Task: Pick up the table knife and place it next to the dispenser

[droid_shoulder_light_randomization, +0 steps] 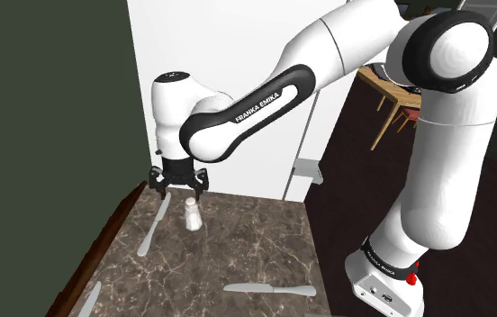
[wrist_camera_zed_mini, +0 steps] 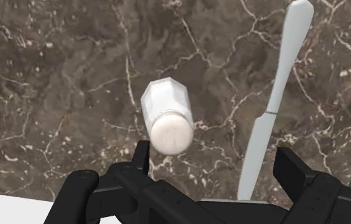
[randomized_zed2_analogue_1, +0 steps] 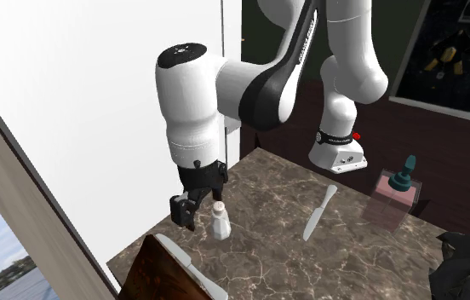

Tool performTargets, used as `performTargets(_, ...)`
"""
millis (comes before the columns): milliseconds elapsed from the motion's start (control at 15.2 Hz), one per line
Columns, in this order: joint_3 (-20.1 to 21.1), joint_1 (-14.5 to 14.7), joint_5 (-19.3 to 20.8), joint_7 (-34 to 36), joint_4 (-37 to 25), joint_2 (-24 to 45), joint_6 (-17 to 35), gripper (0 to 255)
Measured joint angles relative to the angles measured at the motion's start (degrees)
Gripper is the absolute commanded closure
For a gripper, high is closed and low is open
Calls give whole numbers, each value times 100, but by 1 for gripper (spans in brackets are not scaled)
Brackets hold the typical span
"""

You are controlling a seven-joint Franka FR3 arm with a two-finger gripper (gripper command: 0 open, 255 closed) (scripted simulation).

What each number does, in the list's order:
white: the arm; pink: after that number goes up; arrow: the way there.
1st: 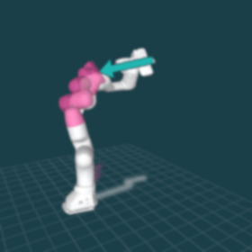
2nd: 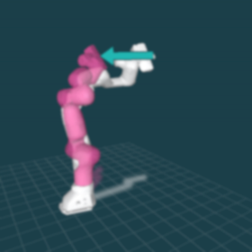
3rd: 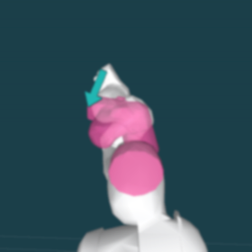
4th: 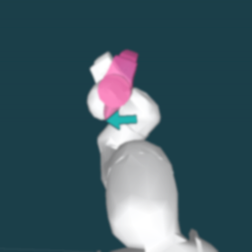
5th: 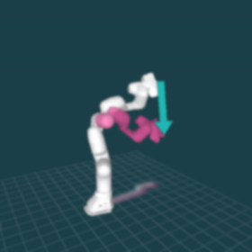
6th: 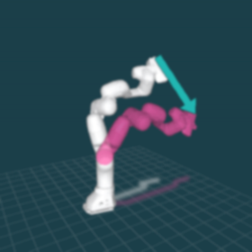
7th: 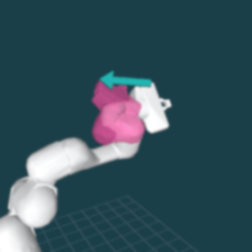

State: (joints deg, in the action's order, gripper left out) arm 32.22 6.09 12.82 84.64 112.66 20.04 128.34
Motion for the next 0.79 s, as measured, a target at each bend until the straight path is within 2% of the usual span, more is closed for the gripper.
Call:
performTargets(330,-354,646,501,821,-1479,1127,-329,0)
performTargets(462,-430,775,570,965,-1728,1266,-346,0)
performTargets(792,-561,887,667,1009,-1868,1510,-34,0)
